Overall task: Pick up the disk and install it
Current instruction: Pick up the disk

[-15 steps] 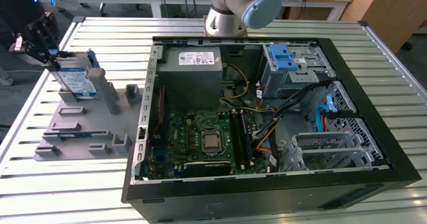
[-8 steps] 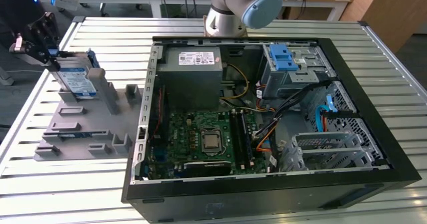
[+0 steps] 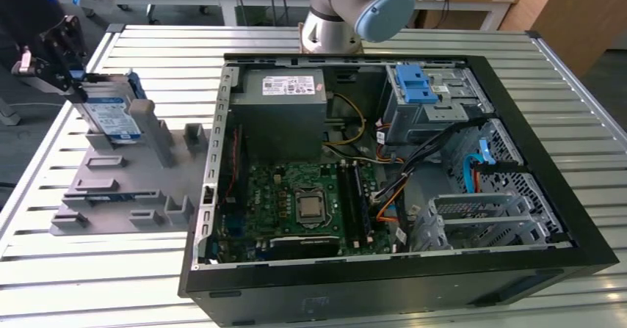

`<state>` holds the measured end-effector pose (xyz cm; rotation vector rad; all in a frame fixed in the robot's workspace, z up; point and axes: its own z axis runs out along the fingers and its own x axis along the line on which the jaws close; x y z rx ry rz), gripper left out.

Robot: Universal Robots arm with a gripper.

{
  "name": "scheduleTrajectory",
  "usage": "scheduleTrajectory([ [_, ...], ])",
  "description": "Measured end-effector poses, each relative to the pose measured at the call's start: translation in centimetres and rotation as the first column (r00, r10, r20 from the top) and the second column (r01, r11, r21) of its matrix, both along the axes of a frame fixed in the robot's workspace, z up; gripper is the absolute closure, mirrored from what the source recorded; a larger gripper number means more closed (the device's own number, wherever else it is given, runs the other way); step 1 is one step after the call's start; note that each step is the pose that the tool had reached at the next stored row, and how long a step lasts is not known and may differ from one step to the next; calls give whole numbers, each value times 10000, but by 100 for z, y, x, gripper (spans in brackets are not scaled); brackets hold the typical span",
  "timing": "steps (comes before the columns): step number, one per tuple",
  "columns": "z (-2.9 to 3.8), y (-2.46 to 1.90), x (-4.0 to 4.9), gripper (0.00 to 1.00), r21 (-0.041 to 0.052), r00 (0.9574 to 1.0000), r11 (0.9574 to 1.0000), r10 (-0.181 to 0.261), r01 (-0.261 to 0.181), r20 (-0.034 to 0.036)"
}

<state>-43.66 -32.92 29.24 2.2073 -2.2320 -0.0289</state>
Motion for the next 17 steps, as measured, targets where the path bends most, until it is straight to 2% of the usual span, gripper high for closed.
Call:
scheduleTrajectory([
  [17,59,0,0,64,-1,10000,10000,0,0,-2],
])
